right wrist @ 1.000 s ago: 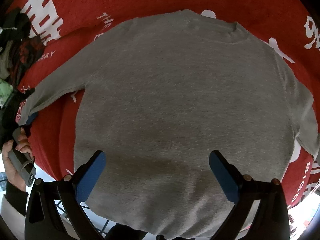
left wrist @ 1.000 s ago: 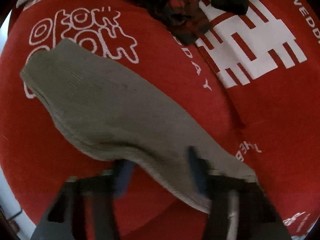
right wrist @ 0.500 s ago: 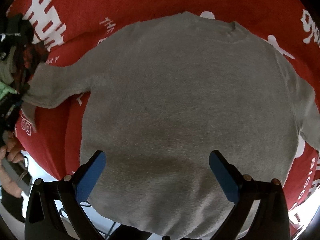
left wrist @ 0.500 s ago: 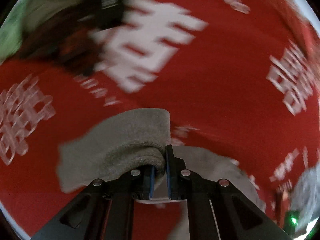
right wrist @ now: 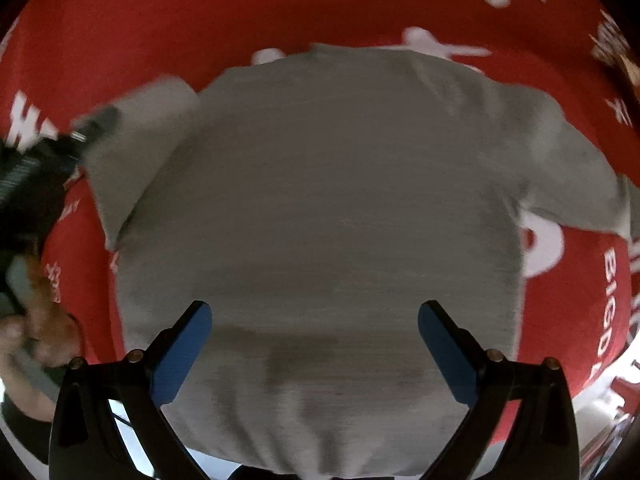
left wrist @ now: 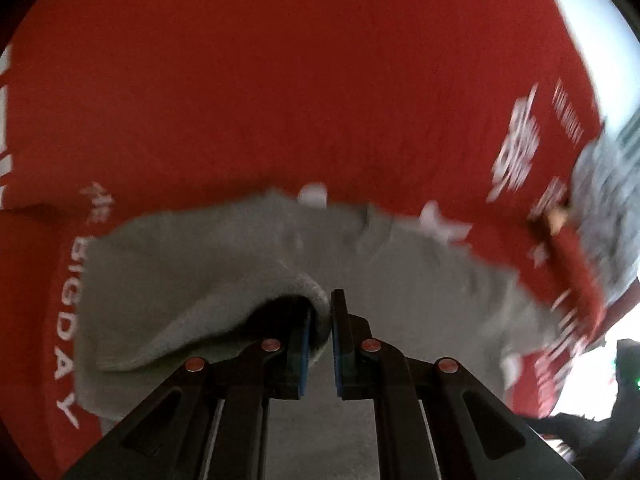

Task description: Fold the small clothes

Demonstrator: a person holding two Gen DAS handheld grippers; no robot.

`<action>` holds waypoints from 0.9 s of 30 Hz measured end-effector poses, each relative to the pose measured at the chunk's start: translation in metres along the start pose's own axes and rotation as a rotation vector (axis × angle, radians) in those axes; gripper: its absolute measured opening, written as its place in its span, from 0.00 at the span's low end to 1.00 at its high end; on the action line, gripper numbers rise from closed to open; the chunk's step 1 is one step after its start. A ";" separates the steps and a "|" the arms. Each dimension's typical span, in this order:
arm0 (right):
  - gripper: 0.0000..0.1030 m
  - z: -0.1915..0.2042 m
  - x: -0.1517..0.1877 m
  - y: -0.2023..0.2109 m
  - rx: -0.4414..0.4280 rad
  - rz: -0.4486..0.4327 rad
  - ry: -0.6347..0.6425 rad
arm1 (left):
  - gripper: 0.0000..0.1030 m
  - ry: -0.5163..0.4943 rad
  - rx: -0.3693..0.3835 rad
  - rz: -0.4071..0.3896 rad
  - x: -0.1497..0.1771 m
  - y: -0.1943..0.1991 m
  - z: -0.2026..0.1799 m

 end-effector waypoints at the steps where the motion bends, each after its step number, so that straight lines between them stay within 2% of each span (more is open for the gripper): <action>1: 1.00 -0.007 0.002 -0.001 0.003 0.005 -0.014 | 0.11 -0.015 -0.038 0.022 0.007 -0.009 0.000; 2: 1.00 -0.017 0.004 -0.002 0.005 0.008 -0.028 | 0.13 -0.028 -0.067 0.040 0.013 -0.015 -0.001; 3: 1.00 -0.026 0.007 -0.005 0.006 0.014 -0.048 | 0.20 -0.044 -0.109 0.057 0.019 -0.022 -0.001; 5: 1.00 -0.036 0.010 -0.007 0.004 0.024 -0.070 | 0.72 -0.054 -0.163 0.057 0.028 -0.020 0.003; 6: 1.00 -0.041 0.010 -0.007 0.004 0.026 -0.078 | 0.75 -0.053 -0.183 0.028 0.030 -0.012 0.007; 10: 1.00 -0.042 0.004 -0.005 0.007 0.014 -0.059 | 0.75 -0.062 -0.165 0.020 0.031 0.022 0.014; 14: 1.00 -0.020 -0.016 0.003 0.015 -0.040 0.044 | 0.75 -0.013 -0.238 -0.027 0.022 0.058 0.054; 17: 1.00 0.017 -0.040 0.012 0.017 -0.112 0.211 | 0.75 0.089 -0.346 -0.042 0.022 0.073 0.108; 20: 1.00 0.070 -0.062 0.011 0.044 -0.173 0.425 | 0.75 0.198 -0.440 0.001 0.031 0.076 0.162; 24: 1.00 0.143 -0.074 -0.006 0.139 -0.235 0.753 | 0.75 0.204 -0.474 0.043 0.045 0.070 0.182; 26: 0.96 0.172 -0.072 -0.019 0.200 -0.237 0.897 | 0.75 0.190 -0.476 0.061 0.053 0.065 0.180; 27: 0.93 0.186 -0.071 -0.033 0.267 -0.231 0.987 | 0.75 0.186 -0.480 0.068 0.055 0.062 0.181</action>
Point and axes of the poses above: each gripper's, at about its wrist camera, not at the fingertips, and y roughly against the way its jaws point, z to its left, x to its underside, the point moved 5 cm from there along -y, roughly the way its jaws point, and after that the axes turned 11 degrees about y, right-handed, at the moved point
